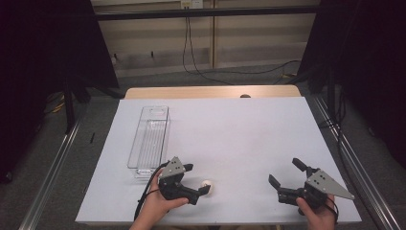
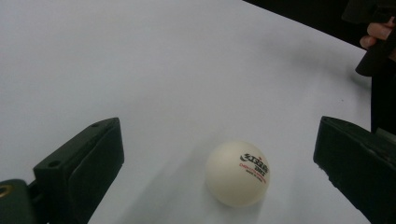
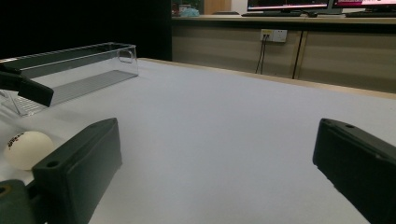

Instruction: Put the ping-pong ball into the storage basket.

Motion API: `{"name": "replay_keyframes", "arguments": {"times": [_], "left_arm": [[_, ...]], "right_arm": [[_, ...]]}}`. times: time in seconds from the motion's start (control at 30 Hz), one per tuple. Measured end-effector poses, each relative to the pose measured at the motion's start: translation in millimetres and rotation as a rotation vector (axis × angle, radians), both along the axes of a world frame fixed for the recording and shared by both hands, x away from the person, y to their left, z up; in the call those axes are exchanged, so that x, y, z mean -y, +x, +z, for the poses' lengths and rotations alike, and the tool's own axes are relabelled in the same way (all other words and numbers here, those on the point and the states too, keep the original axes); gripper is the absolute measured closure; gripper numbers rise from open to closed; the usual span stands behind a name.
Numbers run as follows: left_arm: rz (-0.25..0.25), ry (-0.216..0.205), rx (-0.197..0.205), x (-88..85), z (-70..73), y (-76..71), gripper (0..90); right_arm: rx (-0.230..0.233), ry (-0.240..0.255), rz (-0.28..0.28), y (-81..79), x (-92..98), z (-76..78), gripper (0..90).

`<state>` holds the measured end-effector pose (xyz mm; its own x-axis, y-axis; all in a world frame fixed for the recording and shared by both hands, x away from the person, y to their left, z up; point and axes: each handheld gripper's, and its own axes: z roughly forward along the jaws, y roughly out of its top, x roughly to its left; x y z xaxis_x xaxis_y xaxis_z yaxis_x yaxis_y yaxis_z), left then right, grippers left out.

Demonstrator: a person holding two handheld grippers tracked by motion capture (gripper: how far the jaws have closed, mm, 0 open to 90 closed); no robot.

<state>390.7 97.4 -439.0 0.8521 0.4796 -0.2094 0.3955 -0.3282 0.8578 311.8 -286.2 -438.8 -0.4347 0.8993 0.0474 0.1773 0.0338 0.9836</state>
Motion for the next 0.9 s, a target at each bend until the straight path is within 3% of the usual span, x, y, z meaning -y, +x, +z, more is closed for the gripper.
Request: {"name": "replay_keyframes", "arguments": {"times": [0.9], "left_arm": [[-0.041,0.042,-0.063,10.0,-6.2,-1.3,2.6]], "right_arm": [[0.002,-0.003,0.004,-0.8,0.8,1.0,1.1]]}}
